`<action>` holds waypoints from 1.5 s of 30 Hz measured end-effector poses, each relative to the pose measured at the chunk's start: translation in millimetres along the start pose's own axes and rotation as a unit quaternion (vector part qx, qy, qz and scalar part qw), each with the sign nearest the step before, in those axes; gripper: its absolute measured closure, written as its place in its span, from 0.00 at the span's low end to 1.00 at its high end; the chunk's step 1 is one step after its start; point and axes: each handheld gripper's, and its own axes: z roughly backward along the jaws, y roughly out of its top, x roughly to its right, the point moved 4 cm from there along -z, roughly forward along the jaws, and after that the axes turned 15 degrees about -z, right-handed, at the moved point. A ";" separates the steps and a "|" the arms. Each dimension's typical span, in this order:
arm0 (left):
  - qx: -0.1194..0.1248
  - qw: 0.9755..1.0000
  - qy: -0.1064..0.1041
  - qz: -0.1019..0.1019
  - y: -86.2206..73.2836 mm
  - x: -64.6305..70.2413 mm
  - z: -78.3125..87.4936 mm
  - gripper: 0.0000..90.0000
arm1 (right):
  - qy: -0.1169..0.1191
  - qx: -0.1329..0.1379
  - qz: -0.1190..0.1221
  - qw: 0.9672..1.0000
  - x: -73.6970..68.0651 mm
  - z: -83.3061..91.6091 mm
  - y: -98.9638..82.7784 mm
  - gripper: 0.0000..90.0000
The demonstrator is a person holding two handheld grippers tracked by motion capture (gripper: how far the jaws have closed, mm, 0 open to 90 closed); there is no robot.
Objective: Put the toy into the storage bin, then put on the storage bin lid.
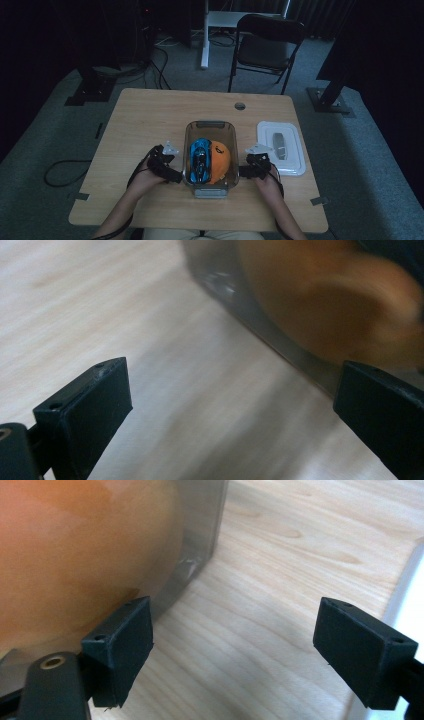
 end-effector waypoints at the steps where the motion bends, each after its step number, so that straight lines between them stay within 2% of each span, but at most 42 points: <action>1: 0.002 1.000 0.002 -0.003 0.0 1.7 0.1 0.03 | 0.002 0.009 0.000 1.000 0.8 2.2 0.1 0.17; 2: 0.004 1.000 0.004 -0.003 -0.5 2.1 0.6 0.03 | 0.006 0.025 0.000 1.000 2.0 4.7 0.1 0.17; 4: 0.017 1.000 -0.005 0.010 -2.6 1.2 1.3 0.03 | 0.007 0.031 -0.009 0.999 6.7 10.7 0.0 0.19; 7: 0.043 0.999 -0.008 0.025 -4.6 -0.9 2.6 0.03 | 0.006 0.047 -0.043 0.998 18.3 23.4 -0.8 0.17; 8: 0.050 0.998 -0.005 0.023 -4.8 -0.9 2.5 0.03 | -0.009 0.047 -0.054 0.997 22.6 27.4 -1.2 0.14; 9: 0.051 0.998 -0.003 0.021 -5.1 -0.8 2.2 0.03 | -0.036 0.040 -0.064 0.997 27.2 32.0 -1.5 0.13; 10: 0.050 0.999 -0.003 0.021 -5.8 -0.9 1.4 0.03 | -0.038 0.036 -0.059 0.997 30.0 35.0 -1.9 0.12; 12: 0.049 0.999 -0.005 0.018 -6.8 -0.5 -1.2 0.03 | -0.013 0.038 -0.069 0.997 36.4 43.6 -2.1 0.12; 14: 0.042 0.999 -0.006 0.015 -7.8 0.0 -4.2 0.03 | -0.017 0.044 -0.074 0.996 42.8 52.0 -1.4 0.12; 16: 0.039 0.999 -0.004 0.013 -8.1 0.3 -5.4 0.03 | -0.046 0.050 -0.078 0.995 49.9 58.5 0.1 0.12; 18: 0.040 0.999 -0.004 0.016 -8.5 0.9 -6.1 0.03 | -0.062 0.048 -0.081 0.994 58.7 63.6 2.1 0.14; 19: 0.040 0.999 -0.004 0.017 -8.7 1.2 -6.4 0.03 | -0.078 0.051 -0.086 0.992 65.3 67.0 3.4 0.15; 20: 0.040 0.999 -0.004 0.015 -9.0 1.8 -6.6 0.03 | -0.080 0.052 -0.090 0.991 69.1 68.9 3.9 0.16; 22: 0.037 0.999 -0.006 0.012 -9.3 2.6 -6.8 0.03 | -0.103 0.060 -0.104 0.987 79.9 73.6 5.4 0.19; 24: 0.037 0.999 -0.005 0.010 -8.6 4.3 -7.7 0.03 | -0.116 0.066 -0.119 0.984 90.6 76.4 5.8 0.22; 28: 0.039 0.999 -0.010 0.007 -5.7 9.0 -10.2 0.03 | -0.133 0.063 -0.135 0.980 101.9 73.5 5.1 0.25; 32: 0.035 0.999 -0.016 0.000 -2.1 15.7 -14.9 0.03 | -0.140 0.061 -0.141 0.978 107.4 67.4 4.6 0.25; 38: 0.026 0.999 -0.027 -0.013 2.8 25.1 -25.6 0.03 | -0.152 0.048 -0.146 0.976 115.3 56.4 3.4 0.25; 43: 0.029 0.999 -0.029 -0.016 10.0 31.6 -29.6 0.03 | -0.148 0.034 -0.156 0.976 123.5 45.4 1.7 0.30; 45: 0.033 0.999 -0.035 -0.017 13.0 34.9 -31.7 0.03 | -0.149 0.030 -0.159 0.975 125.8 41.1 0.6 0.32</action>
